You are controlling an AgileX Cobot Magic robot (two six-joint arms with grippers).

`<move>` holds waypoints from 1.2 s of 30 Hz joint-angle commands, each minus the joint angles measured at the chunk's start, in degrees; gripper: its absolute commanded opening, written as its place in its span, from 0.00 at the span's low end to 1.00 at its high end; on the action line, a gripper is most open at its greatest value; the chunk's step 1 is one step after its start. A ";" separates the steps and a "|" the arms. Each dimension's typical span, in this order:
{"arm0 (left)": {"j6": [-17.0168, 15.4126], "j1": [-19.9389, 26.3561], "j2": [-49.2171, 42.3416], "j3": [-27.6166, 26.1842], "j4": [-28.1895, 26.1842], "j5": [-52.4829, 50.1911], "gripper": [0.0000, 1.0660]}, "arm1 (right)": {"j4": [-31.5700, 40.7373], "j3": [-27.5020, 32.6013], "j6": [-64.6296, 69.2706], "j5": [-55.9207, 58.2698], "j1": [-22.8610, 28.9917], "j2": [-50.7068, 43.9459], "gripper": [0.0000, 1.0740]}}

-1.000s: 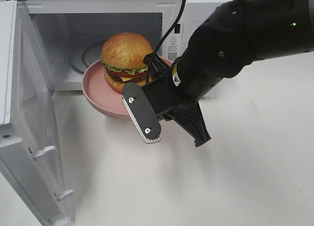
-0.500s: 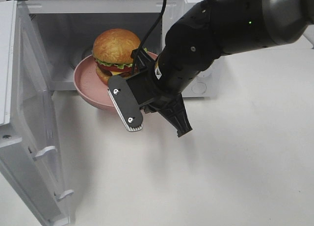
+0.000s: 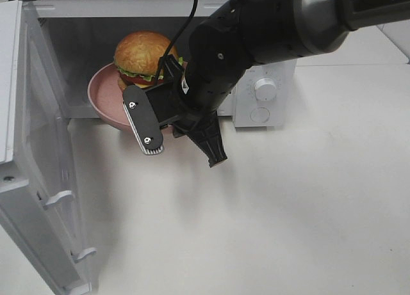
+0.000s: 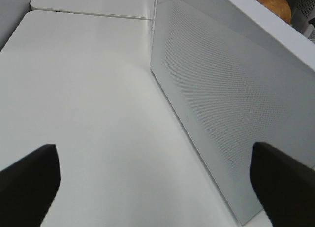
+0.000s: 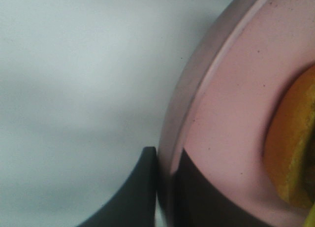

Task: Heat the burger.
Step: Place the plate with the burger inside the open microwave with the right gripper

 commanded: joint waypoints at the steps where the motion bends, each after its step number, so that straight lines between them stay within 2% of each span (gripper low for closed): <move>1: 0.00 0.06 -1.20 0.06 0.06 -0.52 0.94 | -0.92 -2.64 0.63 -2.01 0.17 0.57 0.00; 3: 0.00 0.06 -1.20 0.06 0.06 -0.52 0.94 | -0.92 -6.76 2.52 -0.40 0.17 3.21 0.00; 6: 0.00 0.06 -1.20 0.06 0.06 -0.52 0.94 | -0.92 -7.79 2.92 0.23 0.17 3.84 0.00; 8: 0.00 0.06 -1.20 0.06 0.06 -0.52 0.94 | -0.92 -12.61 3.21 2.75 0.17 6.59 0.00; 11: 0.00 0.06 -1.20 0.06 0.06 -0.52 0.94 | -1.03 -15.87 3.21 3.67 0.17 8.37 0.00; 25: 0.00 0.06 -1.20 0.06 0.06 -0.52 0.94 | -0.86 -26.13 3.32 4.01 -0.11 14.73 0.00; 31: 0.00 0.06 -1.20 0.06 0.06 -0.52 0.94 | -0.92 -32.95 4.87 5.84 -0.92 18.33 0.00; 36: 0.00 0.06 -1.20 0.06 0.06 -0.52 0.94 | -1.78 -35.64 4.87 6.42 -1.55 19.82 0.00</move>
